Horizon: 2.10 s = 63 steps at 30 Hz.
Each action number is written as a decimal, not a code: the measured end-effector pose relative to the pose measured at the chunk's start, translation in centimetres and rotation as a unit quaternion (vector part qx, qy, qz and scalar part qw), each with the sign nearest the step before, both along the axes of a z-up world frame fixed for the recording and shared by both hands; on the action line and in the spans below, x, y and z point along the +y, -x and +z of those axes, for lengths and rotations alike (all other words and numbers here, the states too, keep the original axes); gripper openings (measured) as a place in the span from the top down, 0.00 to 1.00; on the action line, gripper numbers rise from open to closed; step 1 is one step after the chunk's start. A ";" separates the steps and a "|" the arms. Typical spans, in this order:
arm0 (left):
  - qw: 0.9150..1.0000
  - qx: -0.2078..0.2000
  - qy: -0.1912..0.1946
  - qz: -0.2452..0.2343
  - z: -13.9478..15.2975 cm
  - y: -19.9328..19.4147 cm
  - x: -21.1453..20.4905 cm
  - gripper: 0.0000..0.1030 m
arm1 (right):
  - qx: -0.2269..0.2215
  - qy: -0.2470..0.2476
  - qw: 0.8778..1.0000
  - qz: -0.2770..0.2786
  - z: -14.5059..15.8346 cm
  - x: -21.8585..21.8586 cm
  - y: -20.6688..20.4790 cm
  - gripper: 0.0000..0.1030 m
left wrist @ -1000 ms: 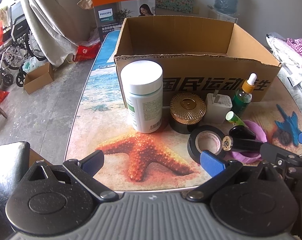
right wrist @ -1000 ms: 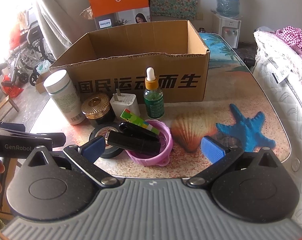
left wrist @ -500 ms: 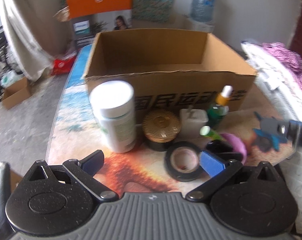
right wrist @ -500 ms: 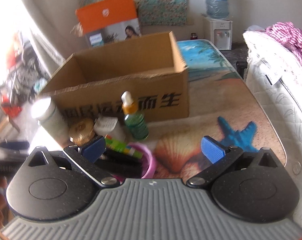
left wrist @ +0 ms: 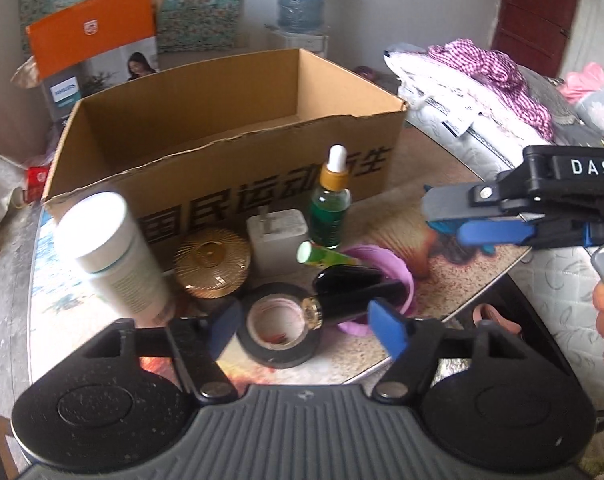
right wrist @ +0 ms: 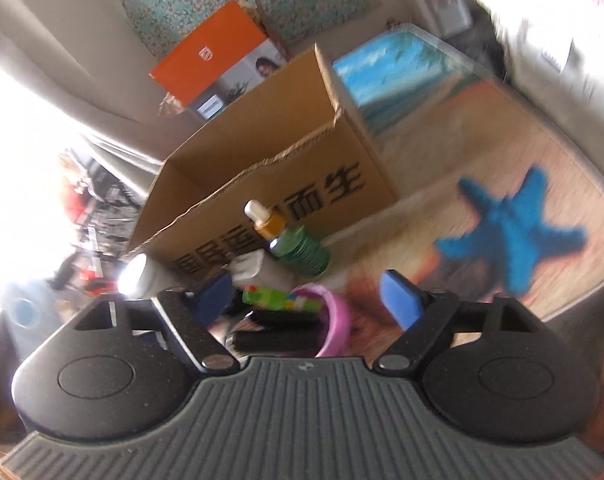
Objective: Organize rigid objects
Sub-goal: 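Reach the right tool into the pink bowl and grasp a black tube, then lift the black tube with the right tool and release it into the cardboard box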
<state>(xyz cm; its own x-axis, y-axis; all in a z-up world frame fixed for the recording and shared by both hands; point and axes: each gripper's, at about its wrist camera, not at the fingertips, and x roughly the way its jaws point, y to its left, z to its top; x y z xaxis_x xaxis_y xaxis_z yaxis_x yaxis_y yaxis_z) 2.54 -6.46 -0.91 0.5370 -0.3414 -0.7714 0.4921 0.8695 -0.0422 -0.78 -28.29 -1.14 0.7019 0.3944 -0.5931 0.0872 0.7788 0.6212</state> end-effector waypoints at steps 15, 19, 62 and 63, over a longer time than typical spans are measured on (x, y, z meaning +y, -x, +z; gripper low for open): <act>0.997 0.073 0.022 -0.029 -1.8 -1.6 -1.1 0.65 | 0.108 -0.169 0.980 0.005 -5.8 -0.1 -1.5 0.59; 0.996 0.078 0.021 -0.042 -1.8 -0.9 -1.3 0.66 | 0.105 -0.165 0.981 0.003 -5.7 -0.4 -1.8 0.61; 0.991 0.100 0.033 -0.078 -2.5 -0.3 -3.4 0.77 | 0.162 -0.156 0.974 0.022 -5.6 0.3 -1.7 0.79; 0.992 0.095 0.031 -0.081 -2.3 -0.1 -3.4 0.77 | 0.155 -0.157 0.975 0.021 -5.5 0.3 -1.4 0.79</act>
<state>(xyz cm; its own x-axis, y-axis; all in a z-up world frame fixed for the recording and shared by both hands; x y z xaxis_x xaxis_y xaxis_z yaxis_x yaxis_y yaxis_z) 2.62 -9.90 -3.25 0.3192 -0.4616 -0.8277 0.6024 0.7730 -0.1988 0.65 -28.01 -6.61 0.4862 0.6160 -0.6197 0.2810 0.5613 0.7784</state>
